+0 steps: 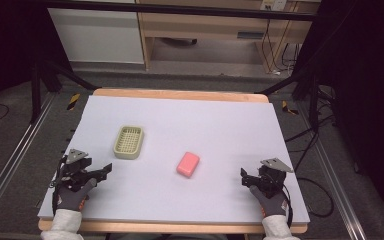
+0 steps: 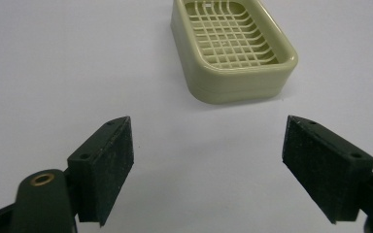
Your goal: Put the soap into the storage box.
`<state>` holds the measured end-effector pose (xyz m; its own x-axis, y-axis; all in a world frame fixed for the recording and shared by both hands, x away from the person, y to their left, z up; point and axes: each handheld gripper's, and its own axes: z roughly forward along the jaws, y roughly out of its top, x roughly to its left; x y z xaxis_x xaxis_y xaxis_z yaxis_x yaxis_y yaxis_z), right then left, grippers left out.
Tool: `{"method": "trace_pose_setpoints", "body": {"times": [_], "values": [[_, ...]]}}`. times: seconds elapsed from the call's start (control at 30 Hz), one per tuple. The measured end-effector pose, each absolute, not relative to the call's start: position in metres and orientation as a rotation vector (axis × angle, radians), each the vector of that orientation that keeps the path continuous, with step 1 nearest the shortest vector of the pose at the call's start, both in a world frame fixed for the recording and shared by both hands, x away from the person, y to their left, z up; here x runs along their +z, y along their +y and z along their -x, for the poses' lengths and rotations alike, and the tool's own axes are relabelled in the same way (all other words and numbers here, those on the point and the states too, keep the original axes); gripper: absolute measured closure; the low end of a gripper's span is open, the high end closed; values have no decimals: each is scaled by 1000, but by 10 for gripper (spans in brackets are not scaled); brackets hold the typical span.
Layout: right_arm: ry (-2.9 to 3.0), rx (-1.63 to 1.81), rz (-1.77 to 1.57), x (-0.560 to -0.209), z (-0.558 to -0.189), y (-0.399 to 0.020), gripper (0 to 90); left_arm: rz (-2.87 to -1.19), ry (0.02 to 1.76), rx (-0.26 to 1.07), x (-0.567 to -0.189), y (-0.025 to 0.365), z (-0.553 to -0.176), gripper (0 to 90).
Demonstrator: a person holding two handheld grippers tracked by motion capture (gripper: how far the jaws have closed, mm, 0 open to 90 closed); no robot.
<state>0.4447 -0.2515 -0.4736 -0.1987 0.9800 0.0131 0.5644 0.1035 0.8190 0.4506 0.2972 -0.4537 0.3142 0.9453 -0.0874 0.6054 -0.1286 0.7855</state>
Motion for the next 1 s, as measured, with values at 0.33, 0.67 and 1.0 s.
{"method": "trace_pose_setpoints", "body": {"times": [0.33, 0.67, 1.0], "values": [[1812, 986, -1516, -472, -443, -255, 68, -1842, 1364, 581, -447, 286, -446, 212], [1816, 968, -1520, -475, -445, -254, 60, -1868, 1314, 576, -444, 266, -442, 221], [1822, 974, -1511, -474, -445, -253, 59, -1898, 1266, 556, -442, 250, -440, 227]]}}
